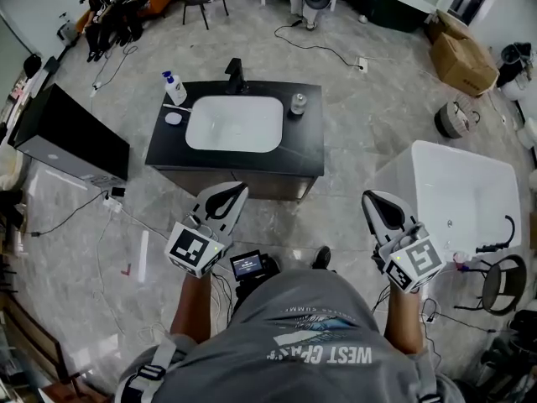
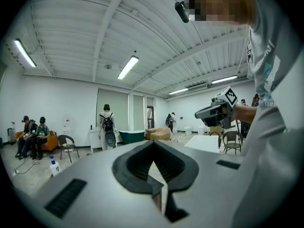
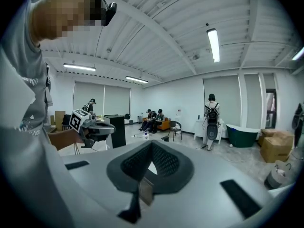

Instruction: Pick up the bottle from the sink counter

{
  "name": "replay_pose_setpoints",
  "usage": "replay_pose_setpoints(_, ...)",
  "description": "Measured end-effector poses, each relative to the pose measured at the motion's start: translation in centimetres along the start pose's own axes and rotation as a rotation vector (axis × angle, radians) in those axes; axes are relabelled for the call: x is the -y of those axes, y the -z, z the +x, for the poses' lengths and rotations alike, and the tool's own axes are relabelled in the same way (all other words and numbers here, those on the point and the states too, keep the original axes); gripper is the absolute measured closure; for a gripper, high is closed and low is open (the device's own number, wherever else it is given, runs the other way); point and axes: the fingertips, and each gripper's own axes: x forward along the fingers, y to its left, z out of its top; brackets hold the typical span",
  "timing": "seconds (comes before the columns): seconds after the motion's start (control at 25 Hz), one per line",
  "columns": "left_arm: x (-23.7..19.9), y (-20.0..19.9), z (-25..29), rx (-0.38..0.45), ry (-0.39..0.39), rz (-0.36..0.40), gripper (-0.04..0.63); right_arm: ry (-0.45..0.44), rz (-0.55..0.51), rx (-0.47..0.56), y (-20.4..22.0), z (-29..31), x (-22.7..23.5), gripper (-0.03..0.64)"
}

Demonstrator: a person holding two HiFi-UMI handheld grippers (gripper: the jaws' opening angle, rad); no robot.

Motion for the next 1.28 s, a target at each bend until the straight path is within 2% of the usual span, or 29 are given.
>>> replay_pose_setpoints(0.44, 0.1, 0.8, 0.6, 0.023, 0.041, -0.025, 0.594, 0.026, 0.001, -0.011, 0.1, 0.5, -0.4, 0.615)
replay_pose_setpoints(0.64, 0.3, 1.3, 1.6, 0.001, 0.055, -0.025, 0.594, 0.016, 0.049, 0.018, 0.0, 0.8, 0.8, 0.615)
replay_pose_setpoints(0.92, -0.8, 0.7, 3.4, -0.015, -0.004, -0.031, 0.594, -0.019, 0.092, 0.044, -0.3, 3.4, 4.5, 0.615)
replay_pose_setpoints(1.08, -1.4, 0.4, 5.3, -0.050, -0.027, -0.003, 0.594, -0.063, 0.110, 0.061, -0.4, 5.2, 6.6, 0.615)
replay_pose_setpoints(1.28, -1.8, -1.4, 8.0, -0.033, -0.089, -0.006, 0.594, -0.096, 0.130, 0.058, -0.1, 6.5, 10.8, 0.615)
